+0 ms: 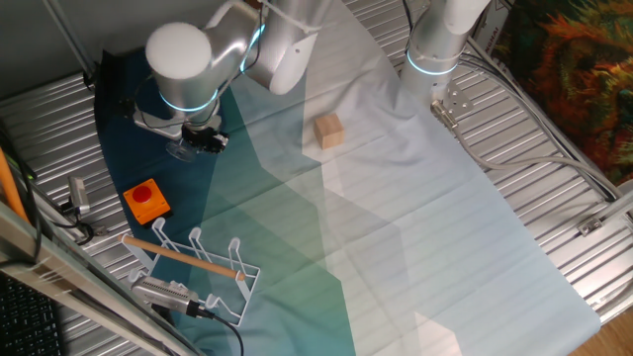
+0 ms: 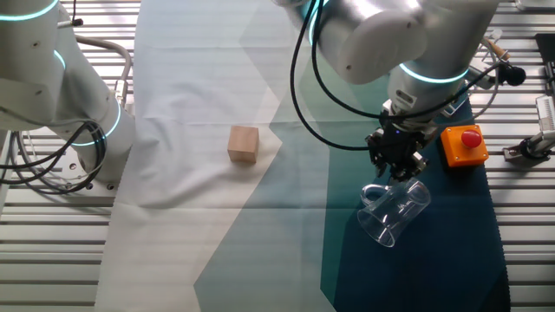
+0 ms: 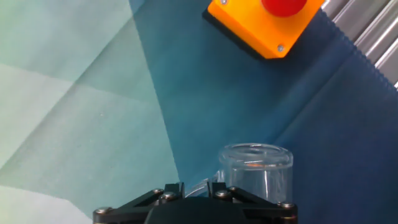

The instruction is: Put the cup on the cup rack

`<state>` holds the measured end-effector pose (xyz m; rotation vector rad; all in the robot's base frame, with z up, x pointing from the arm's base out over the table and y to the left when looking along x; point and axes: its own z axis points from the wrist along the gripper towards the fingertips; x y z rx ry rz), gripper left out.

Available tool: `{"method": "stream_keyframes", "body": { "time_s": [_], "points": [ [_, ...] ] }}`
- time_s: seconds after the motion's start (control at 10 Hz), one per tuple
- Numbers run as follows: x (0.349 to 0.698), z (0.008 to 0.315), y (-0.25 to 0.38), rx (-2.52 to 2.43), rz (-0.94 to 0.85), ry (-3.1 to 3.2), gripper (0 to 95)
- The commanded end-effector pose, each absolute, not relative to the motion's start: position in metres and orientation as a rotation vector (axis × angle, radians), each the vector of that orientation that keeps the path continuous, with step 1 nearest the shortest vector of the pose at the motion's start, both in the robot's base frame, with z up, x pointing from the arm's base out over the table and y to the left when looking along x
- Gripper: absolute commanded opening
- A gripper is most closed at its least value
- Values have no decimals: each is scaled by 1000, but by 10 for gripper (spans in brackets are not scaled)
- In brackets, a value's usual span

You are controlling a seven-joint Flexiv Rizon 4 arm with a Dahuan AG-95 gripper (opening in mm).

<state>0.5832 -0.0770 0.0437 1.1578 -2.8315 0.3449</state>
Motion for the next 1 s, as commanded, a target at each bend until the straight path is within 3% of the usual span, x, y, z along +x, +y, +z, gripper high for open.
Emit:
{"method": "stream_keyframes", "body": {
  "time_s": [0.1, 1.0],
  "points": [
    [583, 44, -78, 1168, 371, -2825, 190],
    [575, 38, -87, 1194, 447, -2838, 190]
  ]
}}
